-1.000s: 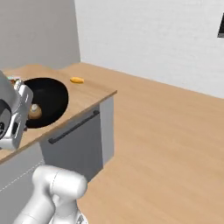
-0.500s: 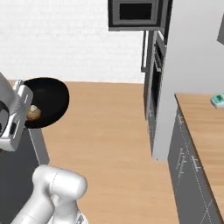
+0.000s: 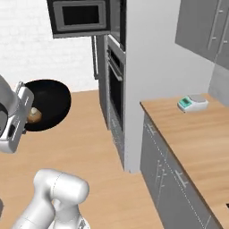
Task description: Pick the mushroom from the sink and place it in the bowl. Then pick the bowl and place it in the microwave. Then close the microwave door and press the start button.
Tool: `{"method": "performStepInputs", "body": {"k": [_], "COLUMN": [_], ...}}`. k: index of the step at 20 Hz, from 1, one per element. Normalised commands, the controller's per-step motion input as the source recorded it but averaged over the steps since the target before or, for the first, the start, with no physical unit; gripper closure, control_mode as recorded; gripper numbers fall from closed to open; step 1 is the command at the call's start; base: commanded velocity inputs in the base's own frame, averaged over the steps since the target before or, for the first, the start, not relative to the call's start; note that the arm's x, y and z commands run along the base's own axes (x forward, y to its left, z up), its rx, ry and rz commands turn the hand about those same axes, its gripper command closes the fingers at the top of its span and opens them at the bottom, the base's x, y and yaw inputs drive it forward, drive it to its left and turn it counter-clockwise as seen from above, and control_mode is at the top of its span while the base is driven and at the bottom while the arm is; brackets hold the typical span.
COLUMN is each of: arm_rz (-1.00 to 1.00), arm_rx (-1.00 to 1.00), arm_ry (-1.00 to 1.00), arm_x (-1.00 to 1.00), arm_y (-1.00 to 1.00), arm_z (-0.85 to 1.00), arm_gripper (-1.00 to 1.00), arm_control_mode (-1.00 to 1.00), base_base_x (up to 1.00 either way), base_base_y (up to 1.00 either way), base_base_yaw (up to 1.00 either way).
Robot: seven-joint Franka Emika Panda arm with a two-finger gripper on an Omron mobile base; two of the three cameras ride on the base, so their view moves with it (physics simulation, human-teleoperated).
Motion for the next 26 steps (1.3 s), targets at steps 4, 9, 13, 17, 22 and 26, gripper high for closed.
{"method": "performStepInputs", "body": {"k": [4, 9, 13, 17, 22, 26], "arm_rz": [0.0, 0.0, 0.0, 0.0, 0.0, 0.0], "arm_rx": [0.0, 0.0, 0.0, 0.0, 0.0, 0.0], "arm_ry": [0.0, 0.0, 0.0, 0.0, 0.0, 0.0], "arm_x": [0.0, 0.0, 0.0, 0.0, 0.0, 0.0], "arm_y": [0.0, 0.0, 0.0, 0.0, 0.0, 0.0], "arm_z": [0.0, 0.0, 0.0, 0.0, 0.0, 0.0], "arm_gripper": [1.0, 1.0, 1.0, 1.0, 1.0, 1.0], "arm_control_mode": [1.0, 1.0, 1.0, 1.0, 1.0, 1.0], "base_base_x": [1.0, 1.0, 1.0, 0.82, 0.5, 0.03], "base_base_y": [0.28, 0.52, 0.7, 0.93, 1.0, 1.0], "base_base_yaw": [-0.45, -0.47, -0.43, -0.39, -0.42, -0.34]}}
